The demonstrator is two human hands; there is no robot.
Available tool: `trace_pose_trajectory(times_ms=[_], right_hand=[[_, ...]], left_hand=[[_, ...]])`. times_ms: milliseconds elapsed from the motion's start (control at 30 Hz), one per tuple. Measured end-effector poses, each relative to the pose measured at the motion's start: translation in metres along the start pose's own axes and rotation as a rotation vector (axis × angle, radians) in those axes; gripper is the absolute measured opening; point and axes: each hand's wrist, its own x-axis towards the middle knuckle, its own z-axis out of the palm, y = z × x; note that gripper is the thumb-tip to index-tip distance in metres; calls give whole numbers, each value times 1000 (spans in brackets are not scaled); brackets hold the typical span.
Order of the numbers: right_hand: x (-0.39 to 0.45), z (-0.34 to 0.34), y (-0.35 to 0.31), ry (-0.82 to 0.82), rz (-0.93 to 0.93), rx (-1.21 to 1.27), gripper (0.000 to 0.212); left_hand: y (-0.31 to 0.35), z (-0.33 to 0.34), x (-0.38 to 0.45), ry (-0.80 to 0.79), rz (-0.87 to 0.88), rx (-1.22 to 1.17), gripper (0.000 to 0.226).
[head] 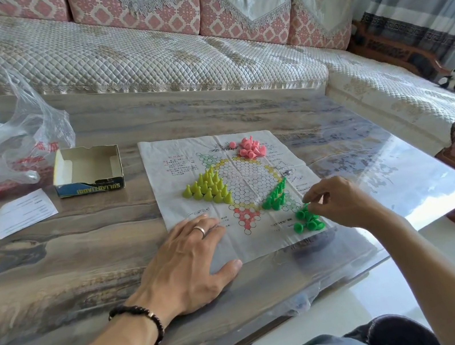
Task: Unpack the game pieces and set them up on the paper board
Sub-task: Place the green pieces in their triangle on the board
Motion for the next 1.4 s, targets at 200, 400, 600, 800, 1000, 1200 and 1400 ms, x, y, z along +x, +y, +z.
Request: trace_pose_trajectory(times_ms=[200,400,600,800,1000,1200,1400], right_hand=[[4,5,-4,-33,-75,-25,15],[8,12,0,-28,-46,-30,16],[7,20,1,-57,-38,1,22],[12,18,0,15,-44,13,10],[29,5,-6,142,25,39,9],[40,14,-10,43,19,-7,8],[45,20,-11,-7,78,40,10]], left_hand=[[0,0,-2,-1,-4,-5,73],[1,0,-1,3,-5,3,73],[0,0,-1,-12,-11,9,74],[0,0,-1,-10,-7,14,74],[1,-1,-1,2,-5,12,73],[1,-1,-1,-3,-5,14,72],[1,0,-1,4,-9,3,71]])
